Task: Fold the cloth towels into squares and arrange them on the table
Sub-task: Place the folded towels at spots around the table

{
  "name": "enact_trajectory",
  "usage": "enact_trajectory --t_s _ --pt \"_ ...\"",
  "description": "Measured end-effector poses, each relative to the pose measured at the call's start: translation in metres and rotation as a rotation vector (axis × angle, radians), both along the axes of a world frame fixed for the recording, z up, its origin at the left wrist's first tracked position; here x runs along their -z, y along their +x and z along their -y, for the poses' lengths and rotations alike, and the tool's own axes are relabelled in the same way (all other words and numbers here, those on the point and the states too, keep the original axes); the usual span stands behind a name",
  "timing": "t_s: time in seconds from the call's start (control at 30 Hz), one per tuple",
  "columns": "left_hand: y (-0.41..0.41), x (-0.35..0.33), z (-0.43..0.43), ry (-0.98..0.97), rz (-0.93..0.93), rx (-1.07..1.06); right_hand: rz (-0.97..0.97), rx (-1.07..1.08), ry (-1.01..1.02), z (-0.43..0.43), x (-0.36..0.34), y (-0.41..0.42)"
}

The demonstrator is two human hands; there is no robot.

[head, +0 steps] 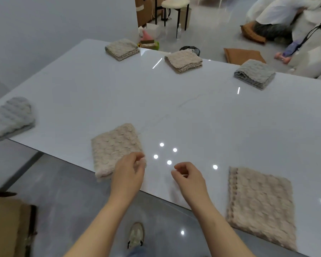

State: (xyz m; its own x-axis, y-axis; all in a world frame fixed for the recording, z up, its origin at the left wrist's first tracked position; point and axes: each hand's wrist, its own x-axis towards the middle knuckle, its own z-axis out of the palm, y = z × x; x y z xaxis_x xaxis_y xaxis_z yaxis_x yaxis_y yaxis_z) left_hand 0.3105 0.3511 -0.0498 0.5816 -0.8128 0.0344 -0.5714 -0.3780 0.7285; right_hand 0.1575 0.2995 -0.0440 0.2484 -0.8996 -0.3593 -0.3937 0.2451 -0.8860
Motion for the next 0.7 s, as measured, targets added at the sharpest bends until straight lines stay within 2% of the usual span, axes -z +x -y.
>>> enact_trajectory --t_s 0.13,0.23,0.3,0.47,0.53,0.6,0.7 --pt "0.075 0.011 -0.005 0.067 0.351 0.036 -0.008 0.007 0.030 -0.010 0.004 0.068" --pt "0.099 0.022 -0.010 0.458 0.349 0.164 -0.025 0.040 0.028 -0.014 0.005 0.094" --pt "0.101 0.031 -0.014 0.554 0.320 0.221 -0.044 0.052 0.034 -0.016 0.007 0.102" --pt "0.113 0.036 -0.005 0.502 0.402 0.453 -0.069 0.091 0.038 -0.017 0.008 0.098" --pt "0.123 0.032 0.003 0.470 0.388 0.633 -0.067 0.114 0.036 -0.016 0.009 0.096" --pt "0.131 0.027 0.010 0.404 0.313 0.723 -0.065 0.144 0.045 -0.015 0.010 0.094" --pt "0.131 0.027 0.016 0.290 0.177 0.507 -0.071 0.172 0.056 -0.013 0.012 0.089"
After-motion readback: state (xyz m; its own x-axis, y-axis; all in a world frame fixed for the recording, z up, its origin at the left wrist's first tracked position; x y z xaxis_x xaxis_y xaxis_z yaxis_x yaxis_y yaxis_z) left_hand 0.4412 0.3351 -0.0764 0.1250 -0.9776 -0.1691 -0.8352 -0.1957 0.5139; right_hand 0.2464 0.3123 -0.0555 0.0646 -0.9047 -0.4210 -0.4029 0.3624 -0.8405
